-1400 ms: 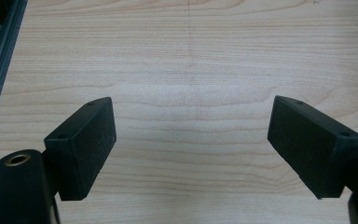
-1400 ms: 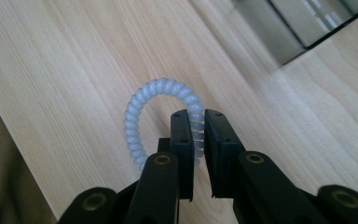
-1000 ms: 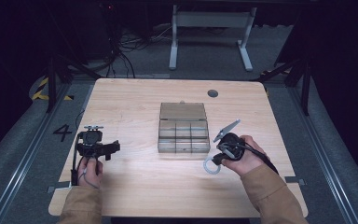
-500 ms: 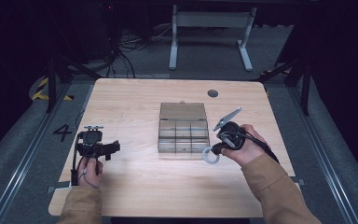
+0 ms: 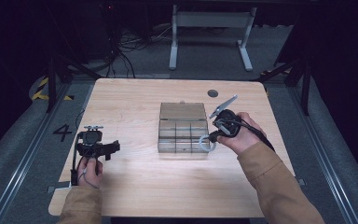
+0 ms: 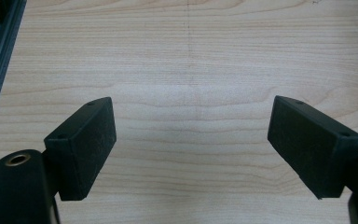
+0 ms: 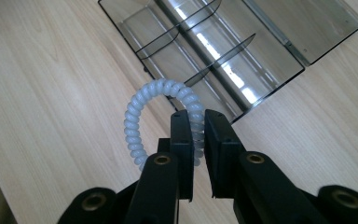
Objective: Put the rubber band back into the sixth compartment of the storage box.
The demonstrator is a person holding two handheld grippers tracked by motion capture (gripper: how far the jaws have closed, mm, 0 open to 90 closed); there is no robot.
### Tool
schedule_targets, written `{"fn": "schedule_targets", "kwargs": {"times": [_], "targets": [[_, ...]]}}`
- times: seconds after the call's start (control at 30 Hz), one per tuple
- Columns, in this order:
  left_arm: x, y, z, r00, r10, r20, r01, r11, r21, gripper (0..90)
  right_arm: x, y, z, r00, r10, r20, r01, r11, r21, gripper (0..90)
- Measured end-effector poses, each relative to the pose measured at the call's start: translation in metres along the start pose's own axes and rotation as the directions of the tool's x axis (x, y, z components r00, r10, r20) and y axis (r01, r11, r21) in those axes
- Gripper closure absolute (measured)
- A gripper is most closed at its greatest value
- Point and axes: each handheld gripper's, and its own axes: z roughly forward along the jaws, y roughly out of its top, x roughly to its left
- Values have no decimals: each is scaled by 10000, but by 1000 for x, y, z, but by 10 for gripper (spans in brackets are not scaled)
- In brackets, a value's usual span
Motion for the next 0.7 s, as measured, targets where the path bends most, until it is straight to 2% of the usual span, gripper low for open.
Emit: {"fn": "schedule_targets", "kwargs": {"times": [0.2, 0.37, 0.7], "targets": [[0, 0, 0, 10000, 16, 10, -16, 10000, 13, 159, -6, 11, 1, 9999, -10, 151, 11, 10000, -43, 831], [0, 0, 0, 10000, 9, 8, -9, 10000, 0, 160, -15, 25, 10, 9997, -27, 236, 28, 10000, -37, 831], [0, 0, 0, 10000, 13, 17, -13, 10000, -1, 160, -31, 36, 25, 9980, 561, 282, -563, 9984, 44, 831]]}}
